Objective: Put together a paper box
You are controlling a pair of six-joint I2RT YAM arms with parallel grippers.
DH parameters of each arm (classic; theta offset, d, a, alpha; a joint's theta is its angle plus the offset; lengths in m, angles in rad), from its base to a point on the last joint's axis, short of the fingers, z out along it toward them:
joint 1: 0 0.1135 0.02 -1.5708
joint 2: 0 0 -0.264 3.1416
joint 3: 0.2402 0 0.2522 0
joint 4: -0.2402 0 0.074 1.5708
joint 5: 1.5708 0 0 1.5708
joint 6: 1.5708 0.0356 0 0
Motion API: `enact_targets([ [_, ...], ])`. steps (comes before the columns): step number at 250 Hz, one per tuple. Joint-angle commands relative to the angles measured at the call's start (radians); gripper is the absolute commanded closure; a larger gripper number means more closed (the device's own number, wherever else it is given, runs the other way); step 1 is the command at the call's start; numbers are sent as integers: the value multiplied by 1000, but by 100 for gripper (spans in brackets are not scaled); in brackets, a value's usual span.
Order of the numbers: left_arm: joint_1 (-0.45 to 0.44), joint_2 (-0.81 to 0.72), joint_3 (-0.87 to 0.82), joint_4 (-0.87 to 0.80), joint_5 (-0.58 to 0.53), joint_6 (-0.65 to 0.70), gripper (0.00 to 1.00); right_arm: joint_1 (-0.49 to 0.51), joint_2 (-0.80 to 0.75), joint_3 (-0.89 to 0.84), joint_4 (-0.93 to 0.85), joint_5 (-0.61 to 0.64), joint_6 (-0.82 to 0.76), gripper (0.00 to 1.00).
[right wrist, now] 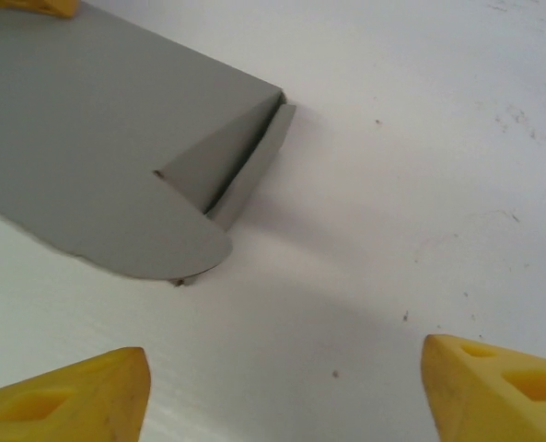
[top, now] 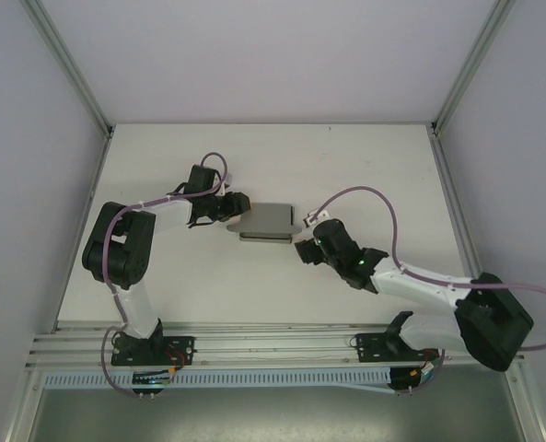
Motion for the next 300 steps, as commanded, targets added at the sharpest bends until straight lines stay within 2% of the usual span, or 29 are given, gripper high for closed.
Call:
enact_targets([
  [1,-4,12,-45,-74,-61,17,57,-14,-76,3,-38,-67,36,16],
  [29,-14,10,-47,-87,-90,31,57,-64,-92,44,-6,-121,83,9],
  [52,-19,6,-50,-90,-100,38,56,-135,-46,118,2,-194,146,8],
  [81,-27,10,-42,-94,-99,46,56,-206,100,263,-63,-264,223,8],
  [133,-42,5,-26,-134,-141,61,56,-224,365,425,-118,-287,258,8],
  [161,-48,-1,-31,-138,-145,68,55,-226,452,423,-109,-336,270,11],
  [204,-53,-1,-29,-151,-136,80,55,-234,552,387,-116,-293,287,13],
  [268,-54,-31,-75,-120,-85,88,57,-250,567,270,-44,-292,349,18],
  [283,-54,-33,-86,-99,-69,80,59,-253,560,253,-11,-313,365,19],
  [300,-53,-31,-90,-85,-58,66,67,-263,539,251,17,-347,381,18],
])
